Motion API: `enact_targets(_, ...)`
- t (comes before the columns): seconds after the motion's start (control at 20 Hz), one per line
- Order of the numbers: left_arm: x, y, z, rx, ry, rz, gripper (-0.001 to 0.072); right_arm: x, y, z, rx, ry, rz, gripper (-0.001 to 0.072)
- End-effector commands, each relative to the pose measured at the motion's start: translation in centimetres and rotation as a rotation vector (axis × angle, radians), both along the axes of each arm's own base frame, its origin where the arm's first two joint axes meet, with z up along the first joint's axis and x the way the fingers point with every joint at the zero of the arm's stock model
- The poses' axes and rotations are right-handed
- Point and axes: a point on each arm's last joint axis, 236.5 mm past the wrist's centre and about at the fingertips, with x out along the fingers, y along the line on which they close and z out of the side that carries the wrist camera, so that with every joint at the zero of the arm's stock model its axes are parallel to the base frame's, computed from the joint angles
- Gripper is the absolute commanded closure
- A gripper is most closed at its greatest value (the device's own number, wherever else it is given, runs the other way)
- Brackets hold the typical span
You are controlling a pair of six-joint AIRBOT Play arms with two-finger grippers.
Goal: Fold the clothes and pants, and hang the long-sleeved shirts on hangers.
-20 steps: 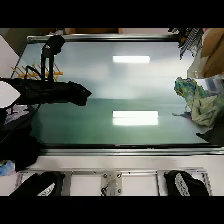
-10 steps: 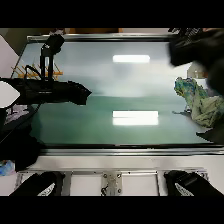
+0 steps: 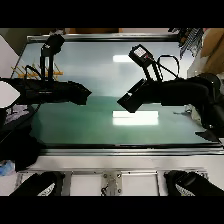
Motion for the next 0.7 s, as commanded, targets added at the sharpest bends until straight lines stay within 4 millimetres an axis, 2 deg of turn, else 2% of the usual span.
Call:
enact_targets(0.0, 0.03, 0.01, -0.01, 0.0, 0.0, 0.001, 0.0696, -0.37, 0.99, 0.44, 0.065, 0.025, 0.023, 0.0102)
enact_targets(0.1, 0.02, 0.01, -0.01, 0.0, 0.0, 0.001, 0.0695, -0.28, 0.8, 0.31, 0.053, 0.02, 0.021, 0.0129)
enact_targets(0.15, 0.03, 0.01, -0.01, 0.0, 0.0, 0.001, 0.0695, -0.24, 0.74, 0.28, 0.05, 0.019, 0.02, 0.0318)
enact_targets(0.2, 0.02, 0.01, -0.01, 0.0, 0.0, 0.001, 0.0696, -0.22, 0.72, 0.27, 0.049, 0.018, 0.02, 0.0607)
enact_targets(0.25, 0.02, 0.01, -0.01, 0.0, 0.0, 0.001, 0.0695, -0.21, 0.71, 0.25, 0.048, 0.018, 0.019, 0.0699)
enact_targets(0.65, 0.02, 0.01, 0.0, -0.001, 0.001, 0.001, 0.0695, -0.2, 0.71, 0.25, 0.048, 0.018, 0.019, 0.0699)
